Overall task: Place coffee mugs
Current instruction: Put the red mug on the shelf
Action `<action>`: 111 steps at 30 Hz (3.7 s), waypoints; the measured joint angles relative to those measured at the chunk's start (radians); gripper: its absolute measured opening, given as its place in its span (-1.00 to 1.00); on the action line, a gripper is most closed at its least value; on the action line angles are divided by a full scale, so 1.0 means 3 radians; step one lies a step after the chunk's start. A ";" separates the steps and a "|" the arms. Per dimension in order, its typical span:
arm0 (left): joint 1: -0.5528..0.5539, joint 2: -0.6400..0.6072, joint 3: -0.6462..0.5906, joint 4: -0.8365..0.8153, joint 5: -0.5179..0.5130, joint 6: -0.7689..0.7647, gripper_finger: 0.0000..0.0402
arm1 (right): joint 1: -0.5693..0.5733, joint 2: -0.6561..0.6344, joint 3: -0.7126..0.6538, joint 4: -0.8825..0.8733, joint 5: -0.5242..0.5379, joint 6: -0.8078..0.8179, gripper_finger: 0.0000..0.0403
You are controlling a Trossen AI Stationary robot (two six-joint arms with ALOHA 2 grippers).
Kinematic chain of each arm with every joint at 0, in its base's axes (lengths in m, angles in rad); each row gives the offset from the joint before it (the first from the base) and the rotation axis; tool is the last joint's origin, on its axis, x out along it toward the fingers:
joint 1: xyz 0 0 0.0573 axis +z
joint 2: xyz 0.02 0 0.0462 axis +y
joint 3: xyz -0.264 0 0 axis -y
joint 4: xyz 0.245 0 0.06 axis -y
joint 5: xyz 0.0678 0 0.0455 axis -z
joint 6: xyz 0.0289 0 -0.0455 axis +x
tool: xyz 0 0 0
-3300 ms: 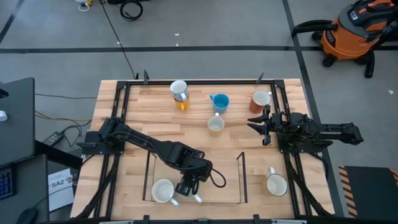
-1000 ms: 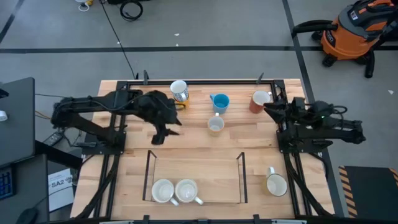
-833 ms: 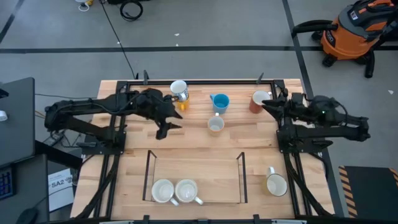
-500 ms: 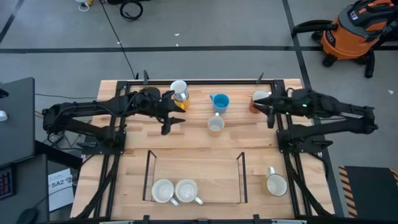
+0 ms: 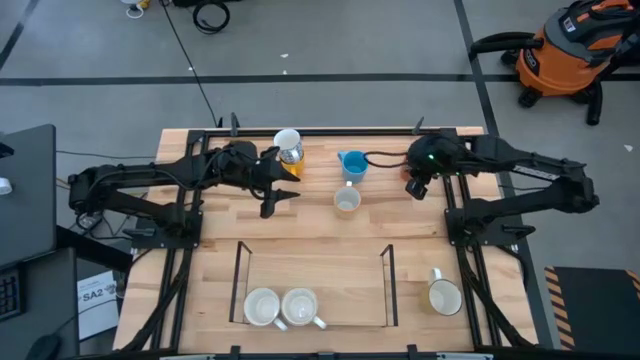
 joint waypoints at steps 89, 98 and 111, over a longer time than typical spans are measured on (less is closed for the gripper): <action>-0.0001 0.0002 0.0003 0.0003 -0.0003 -0.0006 -0.01 | -0.0980 0.1674 0.0002 -0.0581 -0.1138 0.1320 -0.82; -0.0001 0.0002 0.0003 0.0003 -0.0003 -0.0005 -0.01 | -0.1060 0.1681 -0.0004 -0.0527 -0.1591 0.2143 -0.81; -0.0001 0.0002 0.0003 -0.0024 -0.0002 -0.0006 -0.01 | -0.1098 0.1683 -0.0007 -0.0343 -0.1764 0.2704 -0.76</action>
